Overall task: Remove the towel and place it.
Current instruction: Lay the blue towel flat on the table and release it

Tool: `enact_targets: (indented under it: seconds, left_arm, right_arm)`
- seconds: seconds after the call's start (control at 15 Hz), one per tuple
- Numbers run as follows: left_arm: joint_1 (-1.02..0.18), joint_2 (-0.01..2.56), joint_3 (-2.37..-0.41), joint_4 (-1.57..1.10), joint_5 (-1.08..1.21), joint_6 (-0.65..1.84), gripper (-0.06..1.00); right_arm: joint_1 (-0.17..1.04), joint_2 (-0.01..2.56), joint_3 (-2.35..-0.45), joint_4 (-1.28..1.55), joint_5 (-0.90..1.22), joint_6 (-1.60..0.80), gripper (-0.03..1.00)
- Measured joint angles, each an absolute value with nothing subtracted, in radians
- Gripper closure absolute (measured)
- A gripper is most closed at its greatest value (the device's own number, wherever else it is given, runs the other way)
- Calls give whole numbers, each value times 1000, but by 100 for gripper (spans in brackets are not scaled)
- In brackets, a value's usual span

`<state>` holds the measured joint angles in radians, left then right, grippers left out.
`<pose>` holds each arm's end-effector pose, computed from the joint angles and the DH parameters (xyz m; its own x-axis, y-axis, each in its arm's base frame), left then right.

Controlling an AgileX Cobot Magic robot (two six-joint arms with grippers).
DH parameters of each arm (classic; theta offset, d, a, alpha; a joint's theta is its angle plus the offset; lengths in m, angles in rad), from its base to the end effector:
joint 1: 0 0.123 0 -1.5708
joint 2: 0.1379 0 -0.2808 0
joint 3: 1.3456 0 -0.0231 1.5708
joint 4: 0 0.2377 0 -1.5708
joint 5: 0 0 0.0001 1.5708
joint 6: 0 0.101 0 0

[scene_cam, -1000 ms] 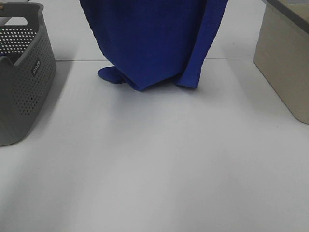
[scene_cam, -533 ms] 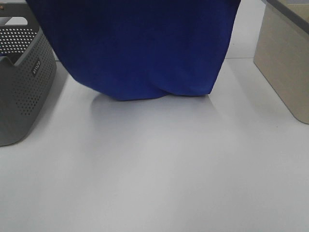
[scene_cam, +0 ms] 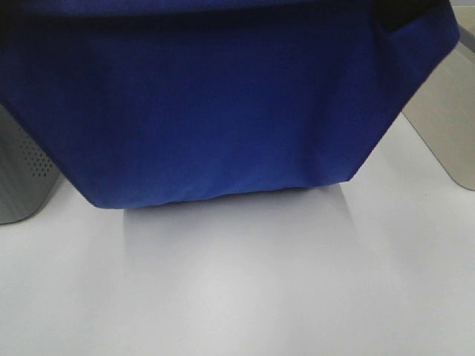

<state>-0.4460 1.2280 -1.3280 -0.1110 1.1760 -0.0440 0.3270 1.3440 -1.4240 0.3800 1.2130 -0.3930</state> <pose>0.2007 -0.1074 0.3810 -0.7913 0.2827 -0.5421 0.4129 0.9010 -0.1328 0.2302 0.1152 0.3843 -0.6625 -0.4735 -0.5804 -0.6609 0.7342 0.1553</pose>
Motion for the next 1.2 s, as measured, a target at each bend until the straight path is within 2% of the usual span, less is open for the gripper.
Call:
enact_targets:
  seconds: [0.73, 0.93, 1.2]
  left_arm:
    - [-470, 1180, -826, -324, 1150, -26, 94]
    - [-470, 1260, -775, -358, 1149, -5, 94]
    - [-470, 1426, -772, -358, 1142, 39, 94]
  right_arm:
    - [327, 1259, -839, 539, 1202, -328, 95]
    - [327, 1313, -736, 573, 1199, -328, 95]
    - [327, 1496, -711, 594, 1191, -328, 95]
